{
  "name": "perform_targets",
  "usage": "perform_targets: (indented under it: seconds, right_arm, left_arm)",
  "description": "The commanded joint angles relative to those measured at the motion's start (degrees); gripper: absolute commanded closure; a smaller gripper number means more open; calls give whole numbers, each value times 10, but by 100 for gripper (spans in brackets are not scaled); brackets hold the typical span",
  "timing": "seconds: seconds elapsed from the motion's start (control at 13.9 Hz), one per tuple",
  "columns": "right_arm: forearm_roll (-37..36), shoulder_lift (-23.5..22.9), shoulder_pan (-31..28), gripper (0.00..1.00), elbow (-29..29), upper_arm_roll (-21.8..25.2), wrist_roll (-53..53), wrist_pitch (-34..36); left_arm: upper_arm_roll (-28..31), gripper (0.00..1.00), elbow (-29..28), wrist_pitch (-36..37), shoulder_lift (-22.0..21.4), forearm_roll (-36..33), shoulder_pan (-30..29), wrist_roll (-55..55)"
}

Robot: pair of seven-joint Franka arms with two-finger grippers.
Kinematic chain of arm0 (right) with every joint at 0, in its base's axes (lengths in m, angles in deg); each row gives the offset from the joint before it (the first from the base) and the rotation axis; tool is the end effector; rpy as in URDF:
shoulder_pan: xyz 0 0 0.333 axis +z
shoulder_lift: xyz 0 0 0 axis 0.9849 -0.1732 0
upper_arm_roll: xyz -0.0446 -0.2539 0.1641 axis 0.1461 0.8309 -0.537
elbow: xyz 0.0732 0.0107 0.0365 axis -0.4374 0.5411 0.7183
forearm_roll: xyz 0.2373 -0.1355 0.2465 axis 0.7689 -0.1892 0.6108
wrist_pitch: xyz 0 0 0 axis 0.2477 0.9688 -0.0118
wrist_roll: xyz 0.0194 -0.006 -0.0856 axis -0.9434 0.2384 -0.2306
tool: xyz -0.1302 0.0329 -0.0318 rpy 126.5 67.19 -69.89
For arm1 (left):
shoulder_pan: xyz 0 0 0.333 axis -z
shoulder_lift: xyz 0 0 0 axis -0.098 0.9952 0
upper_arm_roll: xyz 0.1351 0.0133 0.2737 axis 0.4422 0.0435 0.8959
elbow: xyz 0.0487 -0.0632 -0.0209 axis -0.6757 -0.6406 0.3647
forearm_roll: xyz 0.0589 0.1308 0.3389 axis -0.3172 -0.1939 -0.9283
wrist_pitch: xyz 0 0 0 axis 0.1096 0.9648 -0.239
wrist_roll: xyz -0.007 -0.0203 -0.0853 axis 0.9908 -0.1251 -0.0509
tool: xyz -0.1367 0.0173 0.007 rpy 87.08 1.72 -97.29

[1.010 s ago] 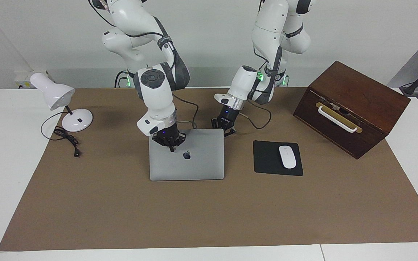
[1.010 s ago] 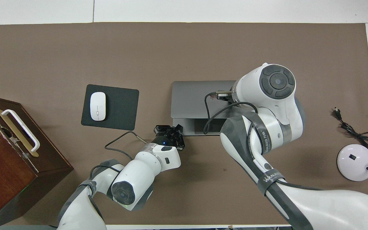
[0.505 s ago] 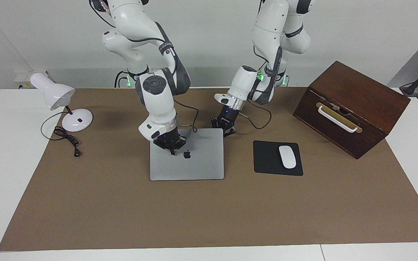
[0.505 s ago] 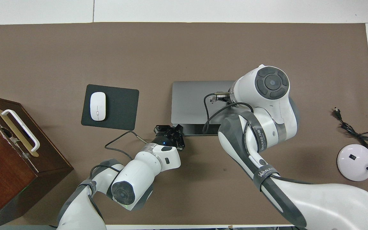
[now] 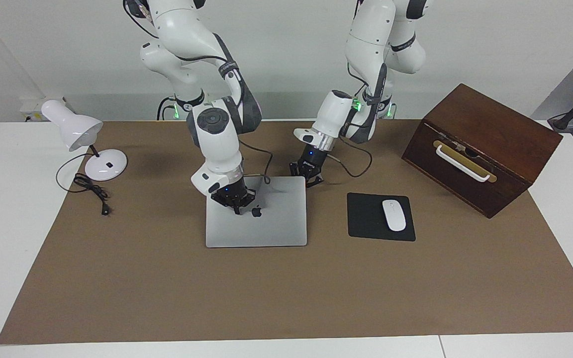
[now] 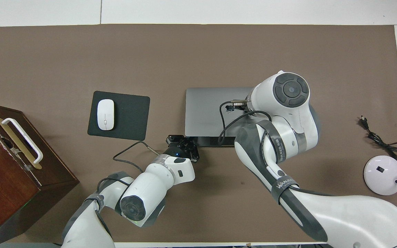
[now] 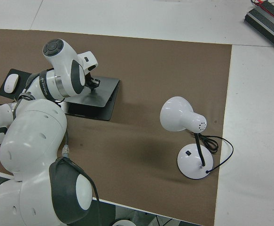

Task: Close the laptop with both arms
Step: 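Press the lid fully shut with the right gripper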

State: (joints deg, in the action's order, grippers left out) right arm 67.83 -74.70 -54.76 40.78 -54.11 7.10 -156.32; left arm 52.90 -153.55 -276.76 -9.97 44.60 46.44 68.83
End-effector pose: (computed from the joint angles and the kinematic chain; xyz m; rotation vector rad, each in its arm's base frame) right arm 0.5676 0.2215 0.3284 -3.0907 0.1348 -0.1467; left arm 0.3965 -0.3525 0.2557 2.5439 -0.9797 0.9898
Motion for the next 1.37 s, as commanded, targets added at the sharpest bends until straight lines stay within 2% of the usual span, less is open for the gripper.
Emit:
perform_targets:
  seconds: [0.0, 0.51, 0.87, 1.08, 1.3]
  right_arm:
    - [16, -6, -7, 100, 9, -4, -24, -25]
    - [16, -26, -7, 100, 17, -4, -27, -57]
    - [16, -25, -5, 100, 16, -4, -25, -48]
    - [16, -9, -7, 100, 7, -4, -28, -6]
    - [16, 33, -18, 100, -1, -4, -46, 57]
  left_arm:
    - [2, 100, -2, 0, 50, -10, 7, -2]
    - [2, 100, -7, 0, 50, -25, 3, -2]
    - [2, 100, -8, -1, 50, -25, 2, -2]
    - [2, 100, -8, -1, 50, -25, 2, -2]
    - [2, 100, -7, 0, 49, -25, 2, 0]
